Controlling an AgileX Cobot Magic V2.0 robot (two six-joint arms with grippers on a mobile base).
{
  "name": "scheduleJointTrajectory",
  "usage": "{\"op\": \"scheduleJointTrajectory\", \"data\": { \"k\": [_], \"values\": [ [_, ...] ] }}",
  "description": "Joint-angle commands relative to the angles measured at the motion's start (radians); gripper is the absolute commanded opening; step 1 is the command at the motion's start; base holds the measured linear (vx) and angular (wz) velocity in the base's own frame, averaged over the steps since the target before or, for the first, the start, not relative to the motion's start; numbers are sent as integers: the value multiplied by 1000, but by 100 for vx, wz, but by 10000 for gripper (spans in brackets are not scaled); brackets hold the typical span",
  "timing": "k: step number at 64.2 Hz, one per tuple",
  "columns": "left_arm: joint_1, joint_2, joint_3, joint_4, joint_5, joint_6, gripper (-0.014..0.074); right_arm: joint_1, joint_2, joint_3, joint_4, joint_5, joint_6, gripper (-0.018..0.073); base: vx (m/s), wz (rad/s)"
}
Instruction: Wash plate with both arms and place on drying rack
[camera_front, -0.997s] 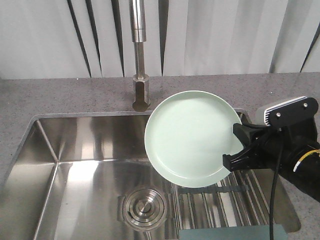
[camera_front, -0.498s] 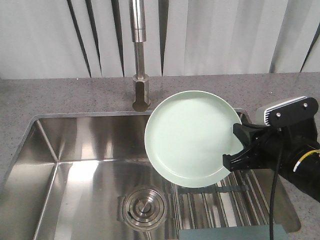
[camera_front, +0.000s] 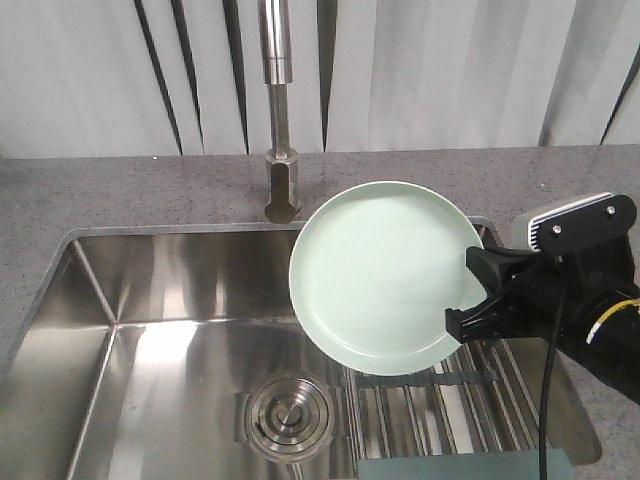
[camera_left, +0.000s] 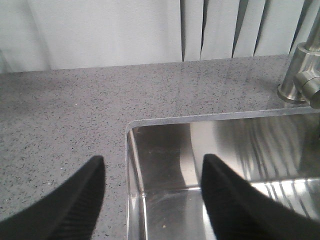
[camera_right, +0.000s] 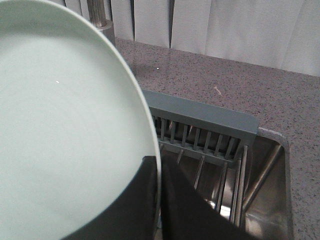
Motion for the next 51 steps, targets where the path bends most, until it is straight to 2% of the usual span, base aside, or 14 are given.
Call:
{"op": "scheduleJointTrajectory", "data": {
  "k": [1,9,17,23,29,32,36,37,41,51],
  "values": [
    [0,-2,-35,-6,-77,-4,580,-3,-23,-28,-8,-82,-2,-5,0,0],
    [0,-5,-35,-16,-74,-13,610,-3,-23,-28,-8,-82,-2,-5,0,0],
    [0,13,-39,-66,-19,-86,597,-3,-23,-28,-8,-82,-2,-5,0,0],
    [0,75,-85,-103,102,-125,578,-3,-23,-28,-8,-82,-2,-5,0,0],
    [0,166,-153,-174,234,-104,563,-3,-23,-28,-8,-82,-2,-5,0,0],
    [0,219,-196,-211,308,-34,558,-3,-23,-28,-8,-82,-2,-5,0,0],
    [0,285,-262,-300,414,96,552,-3,-23,-28,-8,-82,-2,-5,0,0],
    [0,324,-310,-374,462,204,552,-3,-23,-28,-8,-82,-2,-5,0,0],
    [0,368,-359,-496,515,317,552,-3,-23,-28,-8,-82,-2,-5,0,0],
    [0,465,-468,-872,636,696,552,-3,-23,-28,-8,-82,-2,-5,0,0]
  ]
}}
